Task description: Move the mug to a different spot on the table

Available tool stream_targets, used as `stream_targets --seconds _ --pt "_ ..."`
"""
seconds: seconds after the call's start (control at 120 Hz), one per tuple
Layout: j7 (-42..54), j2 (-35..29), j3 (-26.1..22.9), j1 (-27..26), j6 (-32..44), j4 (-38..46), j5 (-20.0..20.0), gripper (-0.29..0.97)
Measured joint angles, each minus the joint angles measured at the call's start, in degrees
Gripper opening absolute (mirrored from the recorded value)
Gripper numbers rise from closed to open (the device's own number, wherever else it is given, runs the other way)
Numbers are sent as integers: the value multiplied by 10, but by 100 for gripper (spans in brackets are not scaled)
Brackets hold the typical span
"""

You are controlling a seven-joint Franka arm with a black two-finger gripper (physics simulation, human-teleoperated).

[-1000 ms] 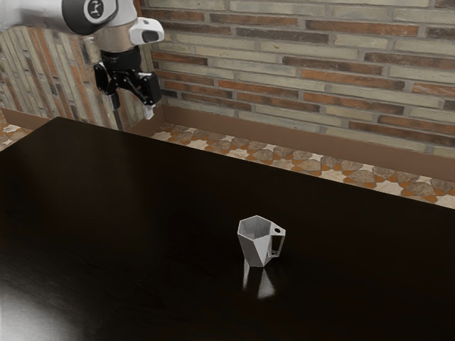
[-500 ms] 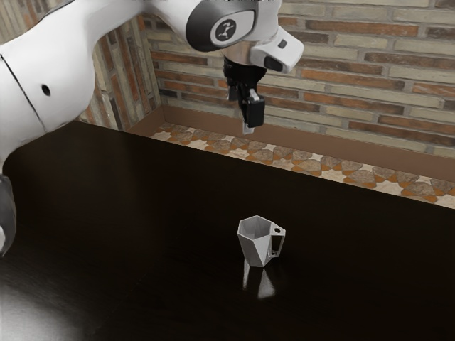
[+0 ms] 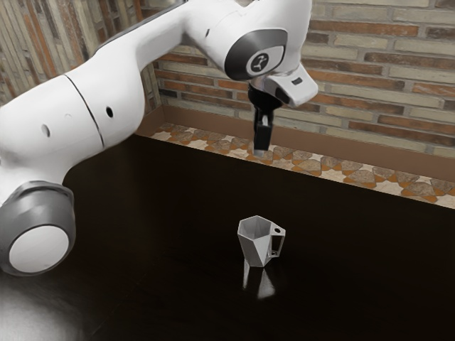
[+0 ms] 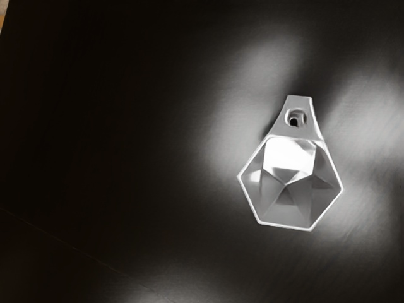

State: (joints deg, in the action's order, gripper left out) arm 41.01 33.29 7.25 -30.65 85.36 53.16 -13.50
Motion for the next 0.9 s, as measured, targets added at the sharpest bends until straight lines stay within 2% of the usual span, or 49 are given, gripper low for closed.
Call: stream_targets --seconds 0.117,0.292,0.458,0.9 --pt "37 12 16 5 22 11 78 68" --pt "77 24 32 5 46 51 152 68" --pt "96 30 34 4 64 80 194 68" --pt "117 68 34 3 121 154 264 68"
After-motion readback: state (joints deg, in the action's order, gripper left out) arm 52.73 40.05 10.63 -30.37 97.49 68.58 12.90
